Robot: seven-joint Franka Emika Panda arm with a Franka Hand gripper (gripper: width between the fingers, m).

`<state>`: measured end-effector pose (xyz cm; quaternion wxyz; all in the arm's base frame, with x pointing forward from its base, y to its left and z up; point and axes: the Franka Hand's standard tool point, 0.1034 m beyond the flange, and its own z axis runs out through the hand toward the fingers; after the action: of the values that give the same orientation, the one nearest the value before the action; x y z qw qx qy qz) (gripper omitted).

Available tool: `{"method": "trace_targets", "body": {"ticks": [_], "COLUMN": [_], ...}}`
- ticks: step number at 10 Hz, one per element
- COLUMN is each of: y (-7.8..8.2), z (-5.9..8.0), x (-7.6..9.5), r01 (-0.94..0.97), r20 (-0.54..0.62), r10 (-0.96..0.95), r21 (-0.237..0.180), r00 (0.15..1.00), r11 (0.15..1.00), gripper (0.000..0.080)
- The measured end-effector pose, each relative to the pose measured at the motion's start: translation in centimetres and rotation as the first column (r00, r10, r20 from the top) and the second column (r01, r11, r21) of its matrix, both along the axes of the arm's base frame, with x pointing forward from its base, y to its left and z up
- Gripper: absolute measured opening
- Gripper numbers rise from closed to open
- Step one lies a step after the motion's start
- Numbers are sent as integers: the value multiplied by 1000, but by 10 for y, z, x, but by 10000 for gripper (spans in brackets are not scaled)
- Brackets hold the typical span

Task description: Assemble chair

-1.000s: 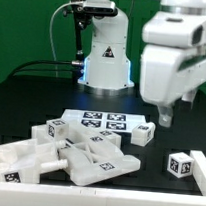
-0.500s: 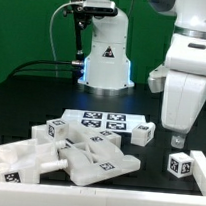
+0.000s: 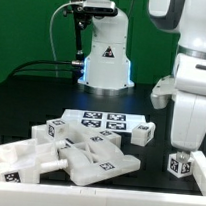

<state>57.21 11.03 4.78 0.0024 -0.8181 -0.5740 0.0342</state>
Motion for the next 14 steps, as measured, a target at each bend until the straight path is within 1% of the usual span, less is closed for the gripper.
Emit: {"method": "trace_targets", "body": {"ticks": [2,6,7,9,10,11,12,14], "y": [1,0,-2,-2,-2,-2,-2,-3], "z": [-13,-34,-38,-38,-38,-38,-38,-37], "x": [-6,-12,-13,-13,-13,-13,-13,-13], "r01": [4,7,9,10,10,10,10,10], "r20": [-8,-16,-18,-19,-19,-19,-19,-20], "r10": [-4,-7,-9,-10,-10,-10,-10,-10], "r21": [4,13,14,14,14,14,14,12], "r00": [1000,1000,1000,1000,1000,1000,1000,1000], "r11": [1000,1000,1000,1000,1000,1000,1000,1000], "gripper": [650,650,650,650,554,554,389,392]}}
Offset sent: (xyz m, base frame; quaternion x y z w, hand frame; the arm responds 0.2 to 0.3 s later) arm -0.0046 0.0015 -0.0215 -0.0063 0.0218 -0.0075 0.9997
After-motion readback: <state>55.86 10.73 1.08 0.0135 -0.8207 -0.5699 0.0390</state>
